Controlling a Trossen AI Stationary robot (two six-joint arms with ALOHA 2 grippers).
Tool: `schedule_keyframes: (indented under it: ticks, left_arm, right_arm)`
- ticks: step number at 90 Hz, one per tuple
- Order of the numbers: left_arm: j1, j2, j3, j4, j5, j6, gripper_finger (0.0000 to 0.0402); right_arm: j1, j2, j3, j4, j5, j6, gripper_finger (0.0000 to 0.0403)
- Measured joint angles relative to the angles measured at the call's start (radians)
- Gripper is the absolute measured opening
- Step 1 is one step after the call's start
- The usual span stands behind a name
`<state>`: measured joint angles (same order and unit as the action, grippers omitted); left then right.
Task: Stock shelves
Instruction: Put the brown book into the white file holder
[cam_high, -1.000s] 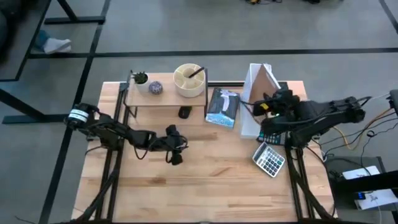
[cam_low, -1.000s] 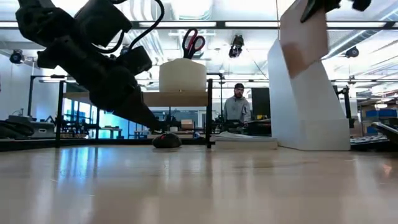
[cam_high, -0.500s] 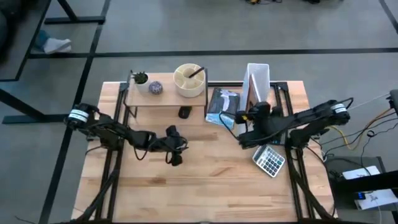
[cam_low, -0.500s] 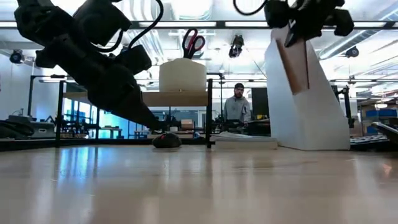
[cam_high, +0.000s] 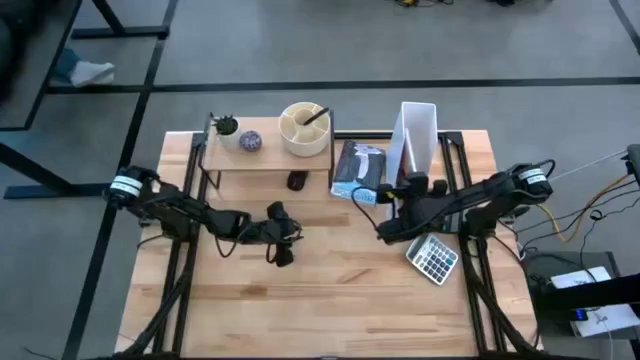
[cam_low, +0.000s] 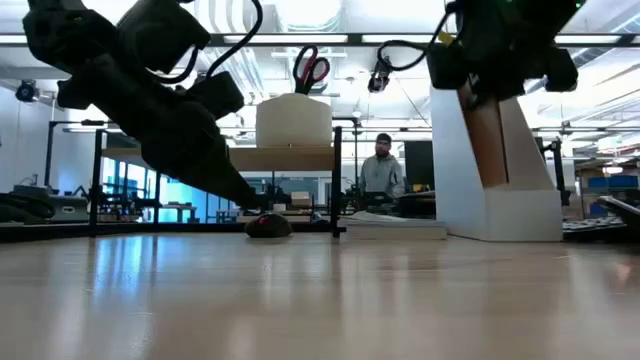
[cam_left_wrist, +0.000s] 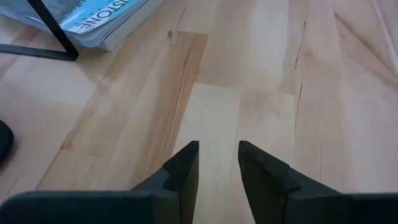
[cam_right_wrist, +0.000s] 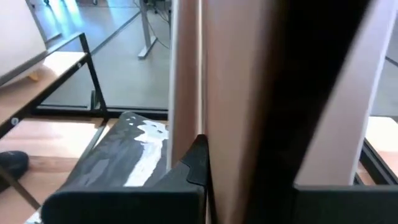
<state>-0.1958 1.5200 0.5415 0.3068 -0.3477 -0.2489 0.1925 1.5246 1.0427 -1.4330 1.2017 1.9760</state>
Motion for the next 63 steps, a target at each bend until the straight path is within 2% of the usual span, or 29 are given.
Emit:
schedule_keyframes:
  ticks: [44,63]
  left_arm:
    - [0.000,0.000,0.000,0.000,0.000,0.000,0.0098]
    - [-0.003,0.000,0.000,0.000,0.000,0.000,0.0098]
  right_arm:
    - [-0.012,-0.004,0.023,0.000,0.066,-0.106,0.0003]
    - [-0.020,0.004,-0.016,0.043,0.048,-0.056,0.0003]
